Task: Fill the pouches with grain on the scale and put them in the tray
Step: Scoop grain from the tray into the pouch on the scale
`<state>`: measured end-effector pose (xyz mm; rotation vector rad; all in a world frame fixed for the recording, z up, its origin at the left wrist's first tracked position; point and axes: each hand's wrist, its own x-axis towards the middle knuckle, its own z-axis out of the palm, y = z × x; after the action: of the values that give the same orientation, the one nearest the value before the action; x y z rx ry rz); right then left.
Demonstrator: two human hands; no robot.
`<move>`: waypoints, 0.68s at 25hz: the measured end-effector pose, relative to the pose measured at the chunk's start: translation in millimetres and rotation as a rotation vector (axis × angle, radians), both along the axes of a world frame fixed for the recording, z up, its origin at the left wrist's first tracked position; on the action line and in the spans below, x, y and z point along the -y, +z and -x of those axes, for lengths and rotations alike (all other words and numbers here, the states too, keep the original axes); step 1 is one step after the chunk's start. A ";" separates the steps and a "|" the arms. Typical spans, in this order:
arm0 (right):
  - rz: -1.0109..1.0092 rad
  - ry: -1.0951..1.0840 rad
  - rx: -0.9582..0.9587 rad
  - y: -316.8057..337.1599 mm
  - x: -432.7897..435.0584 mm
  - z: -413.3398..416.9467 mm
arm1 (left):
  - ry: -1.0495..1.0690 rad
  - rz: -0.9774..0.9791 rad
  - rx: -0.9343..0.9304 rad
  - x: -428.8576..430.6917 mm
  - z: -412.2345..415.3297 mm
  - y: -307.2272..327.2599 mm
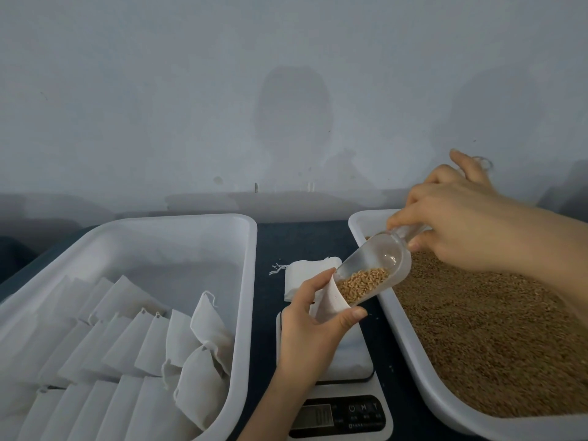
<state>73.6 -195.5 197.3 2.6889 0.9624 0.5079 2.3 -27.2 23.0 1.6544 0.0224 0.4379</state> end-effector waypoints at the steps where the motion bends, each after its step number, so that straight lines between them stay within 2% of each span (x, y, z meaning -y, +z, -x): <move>1: 0.008 0.019 0.033 1.6 -1.8 1.4 | 0.006 -0.002 0.007 -0.1 0.1 -0.1; 7: 0.132 0.204 0.276 4.2 -17.9 18.7 | 0.058 -0.032 0.037 -1.7 0.3 -2.4; 9: 0.115 0.253 0.359 2.1 -22.4 22.0 | 0.079 -0.043 0.034 -1.9 1.0 -2.9; 17: 0.068 0.334 0.454 -8.4 -26.3 27.2 | 0.129 -0.051 0.056 -0.4 2.6 -6.4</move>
<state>46.3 -169.2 188.9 2.2081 1.2553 1.0718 -0.3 -26.8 16.6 1.6958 0.0779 0.5870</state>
